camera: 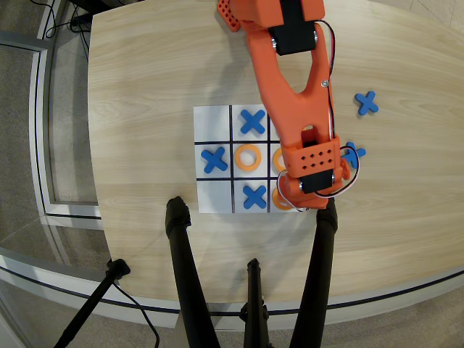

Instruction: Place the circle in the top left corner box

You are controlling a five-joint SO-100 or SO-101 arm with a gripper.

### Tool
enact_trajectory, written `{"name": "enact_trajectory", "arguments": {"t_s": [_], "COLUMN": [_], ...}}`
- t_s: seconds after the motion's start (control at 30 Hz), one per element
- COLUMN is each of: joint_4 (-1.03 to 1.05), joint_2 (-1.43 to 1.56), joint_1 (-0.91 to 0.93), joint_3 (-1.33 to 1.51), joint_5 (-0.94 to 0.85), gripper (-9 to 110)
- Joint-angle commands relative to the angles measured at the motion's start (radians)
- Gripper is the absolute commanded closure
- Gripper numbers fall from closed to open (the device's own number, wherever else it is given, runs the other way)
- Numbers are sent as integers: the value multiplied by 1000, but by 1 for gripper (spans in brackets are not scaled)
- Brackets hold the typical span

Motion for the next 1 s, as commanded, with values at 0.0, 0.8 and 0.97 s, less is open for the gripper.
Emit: {"name": "enact_trajectory", "arguments": {"t_s": [0.0, 0.8, 0.97], "joint_4": [6, 149, 209], "joint_2": [29, 959, 1471], "joint_1": [-2, 72, 94], "joint_3": [0, 571, 1009], "joint_5": [-3, -104, -198], "gripper": [97, 93, 93]}}
